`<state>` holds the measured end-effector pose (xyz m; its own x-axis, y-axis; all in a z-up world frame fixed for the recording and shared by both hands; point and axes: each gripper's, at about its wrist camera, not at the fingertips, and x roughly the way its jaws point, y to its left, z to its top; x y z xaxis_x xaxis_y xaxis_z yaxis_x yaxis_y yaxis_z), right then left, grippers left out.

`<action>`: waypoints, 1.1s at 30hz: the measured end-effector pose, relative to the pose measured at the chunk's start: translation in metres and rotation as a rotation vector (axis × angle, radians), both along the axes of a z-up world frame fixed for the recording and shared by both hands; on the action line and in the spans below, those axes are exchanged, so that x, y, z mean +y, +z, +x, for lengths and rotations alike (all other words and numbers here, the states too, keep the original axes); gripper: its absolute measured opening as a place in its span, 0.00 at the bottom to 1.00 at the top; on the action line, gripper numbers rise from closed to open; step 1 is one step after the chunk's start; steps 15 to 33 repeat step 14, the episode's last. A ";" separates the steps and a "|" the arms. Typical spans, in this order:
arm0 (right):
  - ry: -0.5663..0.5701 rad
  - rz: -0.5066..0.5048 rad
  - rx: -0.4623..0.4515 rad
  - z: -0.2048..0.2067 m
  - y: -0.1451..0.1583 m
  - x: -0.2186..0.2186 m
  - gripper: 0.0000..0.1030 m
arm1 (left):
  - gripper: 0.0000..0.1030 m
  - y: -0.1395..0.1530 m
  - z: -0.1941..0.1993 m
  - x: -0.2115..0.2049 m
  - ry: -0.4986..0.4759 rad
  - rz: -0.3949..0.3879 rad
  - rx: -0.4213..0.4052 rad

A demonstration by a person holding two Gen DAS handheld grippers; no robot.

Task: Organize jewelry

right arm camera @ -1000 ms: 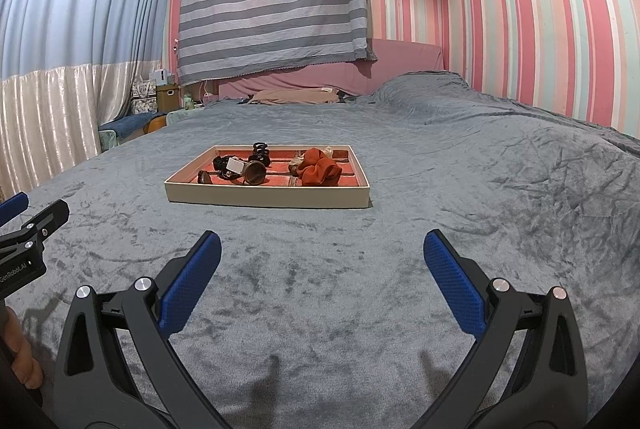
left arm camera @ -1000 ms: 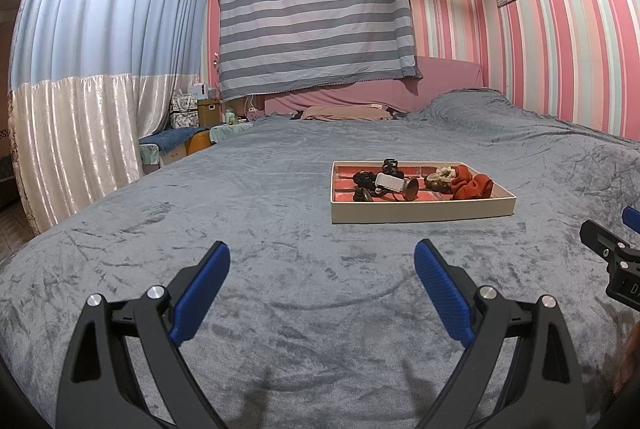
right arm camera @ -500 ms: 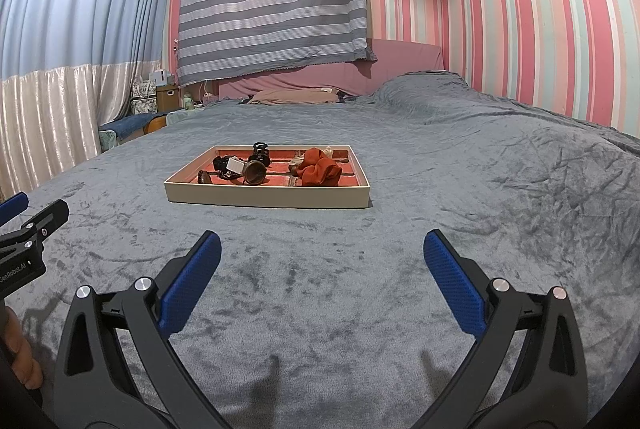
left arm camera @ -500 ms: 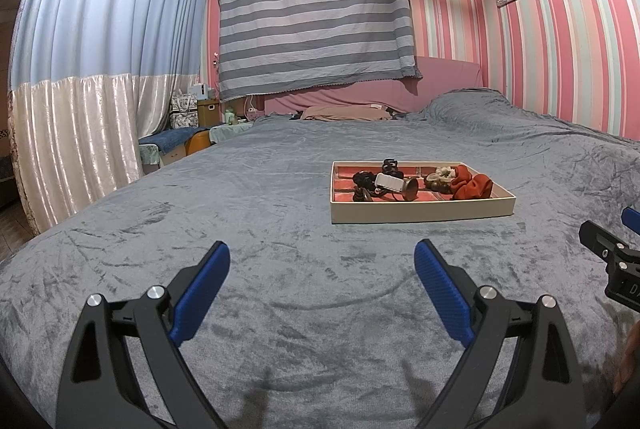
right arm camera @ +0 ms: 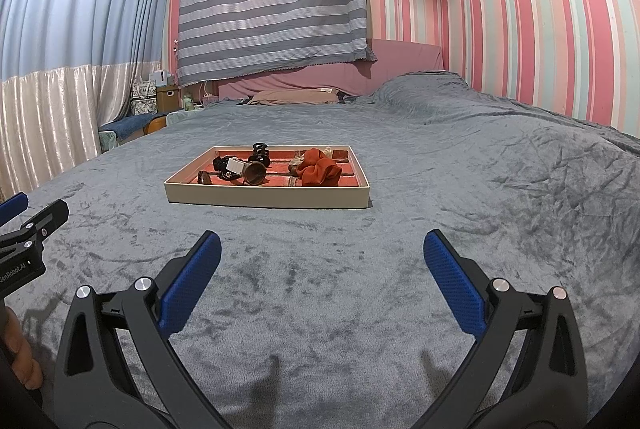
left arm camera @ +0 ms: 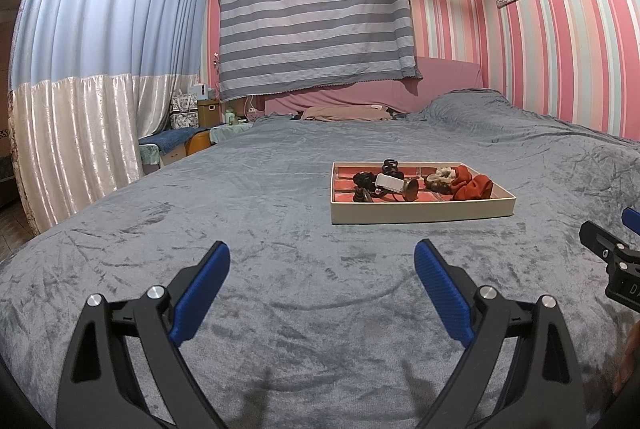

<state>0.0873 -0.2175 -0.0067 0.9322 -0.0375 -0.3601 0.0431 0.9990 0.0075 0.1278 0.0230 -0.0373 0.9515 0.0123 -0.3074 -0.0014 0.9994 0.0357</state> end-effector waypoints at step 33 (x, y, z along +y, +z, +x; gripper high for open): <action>0.000 0.001 -0.001 0.000 0.000 0.000 0.96 | 0.89 -0.002 0.000 0.001 0.002 -0.007 0.003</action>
